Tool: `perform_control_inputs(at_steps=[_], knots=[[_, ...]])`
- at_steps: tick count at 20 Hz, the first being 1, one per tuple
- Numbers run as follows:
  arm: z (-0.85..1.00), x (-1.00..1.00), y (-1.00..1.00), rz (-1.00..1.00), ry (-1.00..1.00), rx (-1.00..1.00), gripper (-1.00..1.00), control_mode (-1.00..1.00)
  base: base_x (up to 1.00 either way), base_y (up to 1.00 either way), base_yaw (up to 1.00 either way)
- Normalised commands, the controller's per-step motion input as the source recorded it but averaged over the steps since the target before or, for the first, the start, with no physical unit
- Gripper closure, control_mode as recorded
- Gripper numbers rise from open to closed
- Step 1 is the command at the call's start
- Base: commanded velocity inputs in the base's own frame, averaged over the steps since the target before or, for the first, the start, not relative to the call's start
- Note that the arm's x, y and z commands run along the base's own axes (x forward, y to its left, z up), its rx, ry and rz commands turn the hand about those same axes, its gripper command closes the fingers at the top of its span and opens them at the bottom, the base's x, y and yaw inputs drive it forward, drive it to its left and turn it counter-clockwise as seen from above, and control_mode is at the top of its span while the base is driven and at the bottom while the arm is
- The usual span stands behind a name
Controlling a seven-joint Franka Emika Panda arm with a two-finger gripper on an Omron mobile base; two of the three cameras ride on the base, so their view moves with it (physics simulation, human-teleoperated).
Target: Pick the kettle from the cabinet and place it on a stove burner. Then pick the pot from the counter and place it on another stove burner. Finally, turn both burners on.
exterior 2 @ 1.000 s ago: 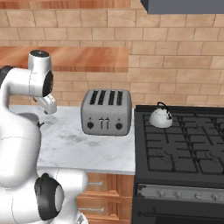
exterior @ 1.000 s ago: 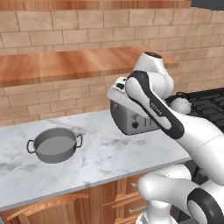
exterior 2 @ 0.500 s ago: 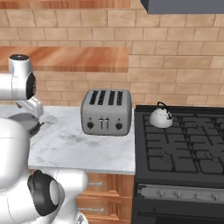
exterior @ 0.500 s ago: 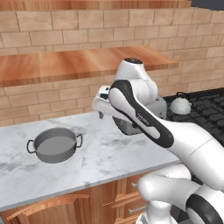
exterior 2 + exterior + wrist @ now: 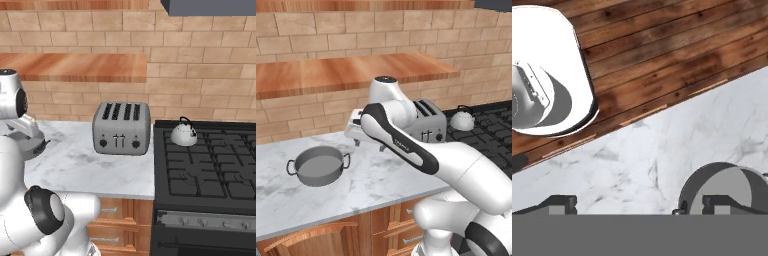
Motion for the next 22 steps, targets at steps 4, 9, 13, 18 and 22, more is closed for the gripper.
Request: perform_control_inputs(at_steps=[4,9,13,18,22], knots=[[-0.24,0.0,0.39,0.04,0.05,-0.06,-1.0,-1.0,0.0,0.0,0.0],[-0.29,0.0,0.29,0.01,0.01,-0.04,-1.0,-1.0,0.0,0.0,0.0],[-0.22,0.01,0.23,0.0,0.0,-0.03,-1.0,-1.0,0.0,0.0,0.0],[-0.16,0.0,0.16,0.0,0.0,-0.02,-1.0,-1.0,0.0,0.0,0.0],[-0.13,0.0,0.06,0.0,0.0,0.0,-1.0,-1.0,0.0,0.0,0.0]])
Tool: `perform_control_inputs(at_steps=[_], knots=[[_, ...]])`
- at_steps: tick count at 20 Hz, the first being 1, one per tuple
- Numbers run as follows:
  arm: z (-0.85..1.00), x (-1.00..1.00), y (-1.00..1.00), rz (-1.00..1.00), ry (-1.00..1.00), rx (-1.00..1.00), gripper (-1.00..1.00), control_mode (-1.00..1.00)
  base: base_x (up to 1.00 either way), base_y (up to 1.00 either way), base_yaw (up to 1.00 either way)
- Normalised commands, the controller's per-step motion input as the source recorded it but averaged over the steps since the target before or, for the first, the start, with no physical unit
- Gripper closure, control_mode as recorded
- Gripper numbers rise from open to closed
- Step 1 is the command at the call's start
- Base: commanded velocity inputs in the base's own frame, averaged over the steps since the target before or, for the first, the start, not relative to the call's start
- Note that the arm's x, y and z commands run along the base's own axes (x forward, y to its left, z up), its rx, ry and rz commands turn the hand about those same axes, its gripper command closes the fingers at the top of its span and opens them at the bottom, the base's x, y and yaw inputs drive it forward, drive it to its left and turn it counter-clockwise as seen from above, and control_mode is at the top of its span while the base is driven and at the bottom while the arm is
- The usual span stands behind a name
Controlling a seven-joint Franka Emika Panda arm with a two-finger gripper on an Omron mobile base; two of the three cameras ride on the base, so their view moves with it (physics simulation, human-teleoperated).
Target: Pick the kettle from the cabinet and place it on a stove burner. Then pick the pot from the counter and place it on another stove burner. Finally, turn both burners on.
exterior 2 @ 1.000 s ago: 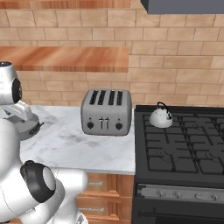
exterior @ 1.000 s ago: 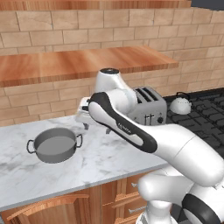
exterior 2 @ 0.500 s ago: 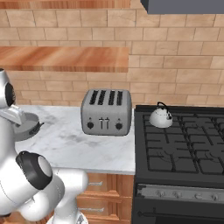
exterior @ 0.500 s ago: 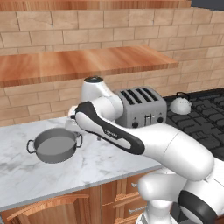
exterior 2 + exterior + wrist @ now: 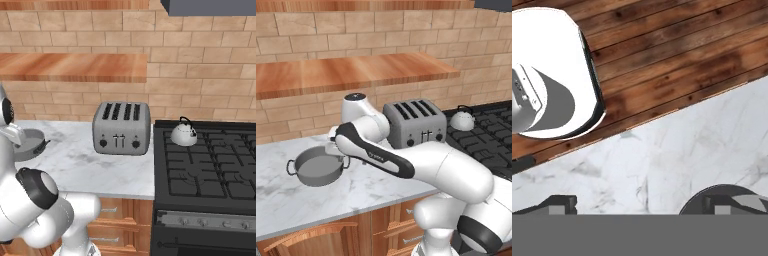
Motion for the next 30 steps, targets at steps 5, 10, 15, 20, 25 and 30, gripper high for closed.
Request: perform_control_inputs(at_steps=[5,10,15,20,25,30], knots=[[-0.11,0.05,0.01,-0.01,0.0,0.0,-1.0,-1.0,0.0,0.0,0.0],[-0.18,0.11,0.0,-0.03,0.0,0.0,-1.0,-1.0,0.0,0.0,0.0],[-0.24,0.19,0.02,-0.05,0.0,0.0,-1.0,-1.0,0.0,0.0,0.0],[-0.25,0.2,0.11,-0.06,0.0,0.0,-1.0,-1.0,0.0,0.0,0.0],[-0.22,0.14,0.17,-0.05,0.0,0.0,-1.0,-1.0,0.0,0.0,0.0],[-0.2,0.13,0.16,-0.05,0.01,0.0,-1.0,-1.0,0.0,0.0,0.0]])
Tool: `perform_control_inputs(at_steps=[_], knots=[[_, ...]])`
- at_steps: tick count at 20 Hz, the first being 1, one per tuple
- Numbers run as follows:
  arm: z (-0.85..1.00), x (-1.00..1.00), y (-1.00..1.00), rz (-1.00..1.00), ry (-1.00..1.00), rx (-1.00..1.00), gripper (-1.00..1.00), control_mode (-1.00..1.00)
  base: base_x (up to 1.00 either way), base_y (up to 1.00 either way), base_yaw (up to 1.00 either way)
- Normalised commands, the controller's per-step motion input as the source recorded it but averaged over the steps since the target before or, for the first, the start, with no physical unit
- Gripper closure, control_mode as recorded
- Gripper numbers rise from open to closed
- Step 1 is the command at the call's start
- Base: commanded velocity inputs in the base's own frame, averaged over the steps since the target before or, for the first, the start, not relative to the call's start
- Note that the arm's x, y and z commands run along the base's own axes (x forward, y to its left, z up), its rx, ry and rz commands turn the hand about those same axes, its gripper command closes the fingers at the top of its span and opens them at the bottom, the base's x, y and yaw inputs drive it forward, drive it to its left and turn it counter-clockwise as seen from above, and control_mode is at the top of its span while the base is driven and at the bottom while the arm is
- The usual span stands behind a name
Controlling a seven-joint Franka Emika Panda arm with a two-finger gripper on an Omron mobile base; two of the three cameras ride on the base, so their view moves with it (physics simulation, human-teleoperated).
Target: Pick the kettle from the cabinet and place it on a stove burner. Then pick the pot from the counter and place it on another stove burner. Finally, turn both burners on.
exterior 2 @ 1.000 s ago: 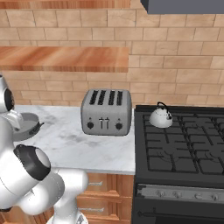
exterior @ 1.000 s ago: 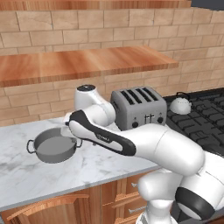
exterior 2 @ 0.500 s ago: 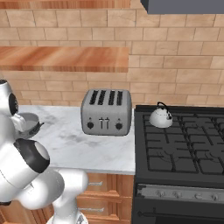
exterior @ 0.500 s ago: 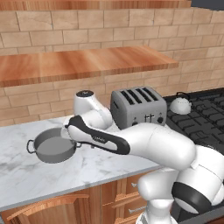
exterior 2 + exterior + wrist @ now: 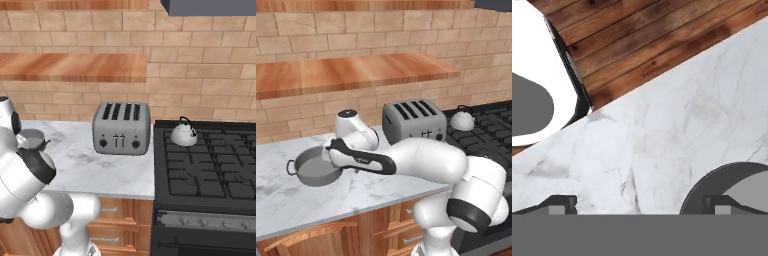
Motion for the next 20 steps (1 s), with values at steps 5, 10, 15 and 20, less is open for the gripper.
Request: perform_control_inputs(at_steps=[5,10,15,20], knots=[[-0.17,0.17,0.13,-0.06,0.03,0.0,-1.0,-1.0,0.0,0.0,0.0],[-0.16,0.15,0.13,-0.07,0.05,0.0,-1.0,-1.0,0.0,0.0,0.0],[-0.12,0.18,0.15,-0.06,0.05,-0.01,-1.0,-1.0,0.0,0.0,0.0],[-0.11,0.18,0.17,-0.05,0.06,-0.03,-1.0,-1.0,0.0,0.0,0.0]])
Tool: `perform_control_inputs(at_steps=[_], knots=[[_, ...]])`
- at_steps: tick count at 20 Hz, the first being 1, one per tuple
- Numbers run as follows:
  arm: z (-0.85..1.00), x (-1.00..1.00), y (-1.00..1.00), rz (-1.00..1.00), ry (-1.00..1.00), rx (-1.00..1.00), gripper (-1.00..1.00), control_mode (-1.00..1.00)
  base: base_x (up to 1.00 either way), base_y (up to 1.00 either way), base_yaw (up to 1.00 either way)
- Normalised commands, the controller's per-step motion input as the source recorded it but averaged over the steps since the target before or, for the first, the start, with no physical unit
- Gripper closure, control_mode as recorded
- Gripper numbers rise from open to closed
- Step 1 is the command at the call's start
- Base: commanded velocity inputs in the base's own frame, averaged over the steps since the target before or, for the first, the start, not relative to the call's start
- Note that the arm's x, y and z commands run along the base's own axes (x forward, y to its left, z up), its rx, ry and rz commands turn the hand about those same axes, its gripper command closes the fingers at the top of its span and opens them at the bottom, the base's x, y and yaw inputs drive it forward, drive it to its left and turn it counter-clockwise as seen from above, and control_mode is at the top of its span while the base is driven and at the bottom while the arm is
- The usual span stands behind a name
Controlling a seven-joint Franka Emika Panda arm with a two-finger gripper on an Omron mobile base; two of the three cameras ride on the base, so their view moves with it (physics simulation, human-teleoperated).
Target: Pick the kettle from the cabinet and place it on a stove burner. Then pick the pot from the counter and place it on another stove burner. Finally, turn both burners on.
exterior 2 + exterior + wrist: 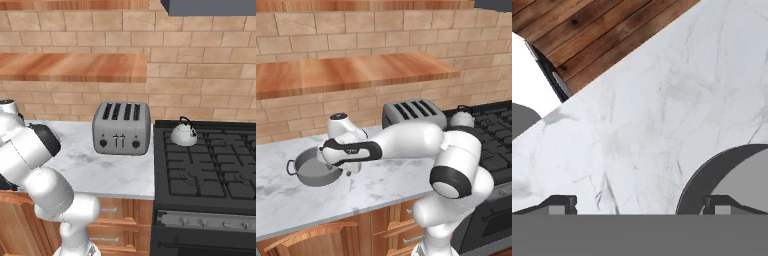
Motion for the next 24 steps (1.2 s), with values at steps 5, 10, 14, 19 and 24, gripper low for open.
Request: perform_control_inputs(at_steps=[5,10,14,19,24], knots=[[-0.18,0.11,0.16,-0.04,0.05,-0.05,-1.0,-1.0,0.0,0.0,0.0],[-0.2,0.08,0.11,-0.04,0.02,-0.05,-1.0,-1.0,0.0,0.0,0.0],[-0.14,0.12,0.08,-0.05,0.0,-0.04,-1.0,-1.0,0.0,0.0,0.0],[-0.15,0.17,0.08,-0.05,0.0,-0.03,-1.0,-1.0,0.0,0.0,0.0],[-0.21,0.18,0.09,-0.05,0.0,-0.03,-1.0,-1.0,0.0,0.0,0.0]])
